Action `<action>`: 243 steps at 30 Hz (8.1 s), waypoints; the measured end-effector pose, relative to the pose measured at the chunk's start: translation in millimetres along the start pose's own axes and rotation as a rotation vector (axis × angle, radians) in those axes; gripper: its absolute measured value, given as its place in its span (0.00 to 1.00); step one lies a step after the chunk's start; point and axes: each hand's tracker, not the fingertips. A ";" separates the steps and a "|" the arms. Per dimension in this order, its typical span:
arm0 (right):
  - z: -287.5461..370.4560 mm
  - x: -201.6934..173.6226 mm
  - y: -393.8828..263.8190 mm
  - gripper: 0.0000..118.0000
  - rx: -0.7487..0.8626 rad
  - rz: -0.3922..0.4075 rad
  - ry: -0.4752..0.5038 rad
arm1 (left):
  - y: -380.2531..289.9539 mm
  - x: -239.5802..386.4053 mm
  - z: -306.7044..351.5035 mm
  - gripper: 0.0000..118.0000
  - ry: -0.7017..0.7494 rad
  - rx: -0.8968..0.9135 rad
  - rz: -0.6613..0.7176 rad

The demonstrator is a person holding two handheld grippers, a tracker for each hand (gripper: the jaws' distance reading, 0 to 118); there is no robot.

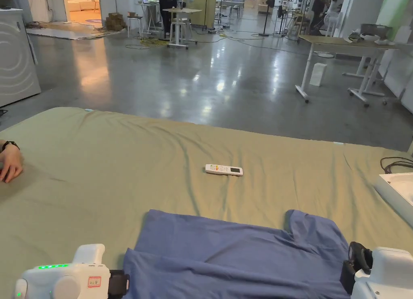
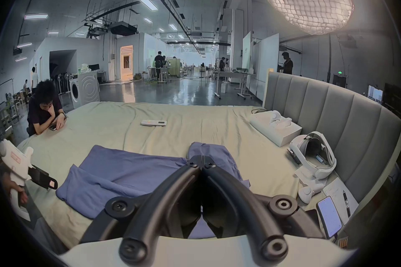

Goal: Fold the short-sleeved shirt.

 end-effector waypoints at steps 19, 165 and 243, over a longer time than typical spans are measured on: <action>-14.4 36.8 -31.4 0.08 -0.215 0.032 -0.062 | -27.4 30.7 -66.0 0.06 0.203 -0.145 -0.232; -66.5 23.1 -26.1 0.00 -0.177 0.039 -0.082 | 130.5 44.6 -170.0 0.31 0.110 -0.218 -0.247; 49.5 124.2 -99.2 0.00 -0.862 0.078 0.035 | -76.0 -37.8 20.2 0.04 -0.055 -0.196 -0.218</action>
